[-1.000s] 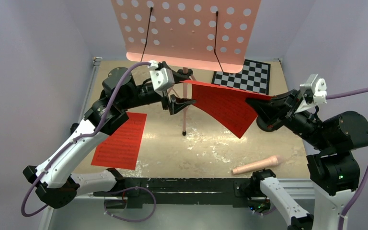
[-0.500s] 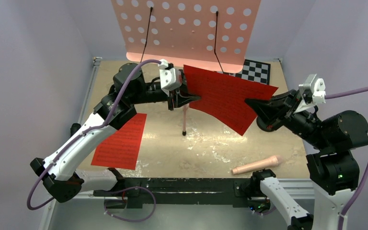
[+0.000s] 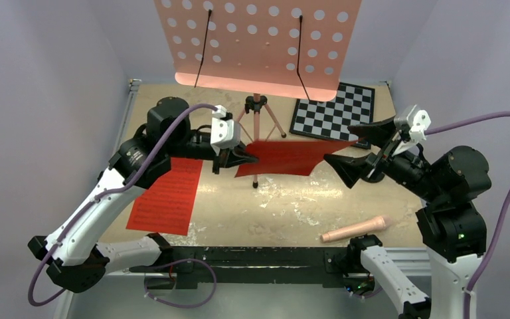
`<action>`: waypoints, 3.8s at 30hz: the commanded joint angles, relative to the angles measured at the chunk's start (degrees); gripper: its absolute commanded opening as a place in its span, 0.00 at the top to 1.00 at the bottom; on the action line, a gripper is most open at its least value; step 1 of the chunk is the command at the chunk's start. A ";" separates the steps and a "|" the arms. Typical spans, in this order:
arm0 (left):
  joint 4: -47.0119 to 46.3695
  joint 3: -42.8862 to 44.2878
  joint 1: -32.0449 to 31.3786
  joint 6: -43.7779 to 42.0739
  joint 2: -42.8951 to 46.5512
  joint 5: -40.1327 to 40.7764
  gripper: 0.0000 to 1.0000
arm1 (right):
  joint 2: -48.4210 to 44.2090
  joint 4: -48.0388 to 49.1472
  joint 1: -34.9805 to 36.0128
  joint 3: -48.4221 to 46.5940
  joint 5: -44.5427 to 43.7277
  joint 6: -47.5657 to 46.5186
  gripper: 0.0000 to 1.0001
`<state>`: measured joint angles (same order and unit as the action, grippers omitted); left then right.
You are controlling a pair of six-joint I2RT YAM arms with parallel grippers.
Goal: Pack up the instrument practice props
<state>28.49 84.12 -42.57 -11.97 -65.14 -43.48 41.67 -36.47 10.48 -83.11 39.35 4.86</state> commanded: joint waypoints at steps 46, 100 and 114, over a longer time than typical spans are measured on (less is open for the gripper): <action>27.71 -20.73 60.08 -14.18 -30.22 35.76 1.00 | 7.97 1.12 0.27 -8.04 -5.90 -6.27 0.01; -1.33 17.12 63.77 16.51 -0.06 -17.93 0.09 | 17.09 8.60 -3.50 -5.43 -0.56 1.42 0.13; -7.18 1.28 64.58 14.64 -6.31 -4.24 0.08 | 14.61 16.40 -5.68 5.31 -1.81 8.06 0.04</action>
<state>23.94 97.08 21.34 7.25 -72.42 -54.57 61.98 -23.66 5.98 -84.16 37.01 10.68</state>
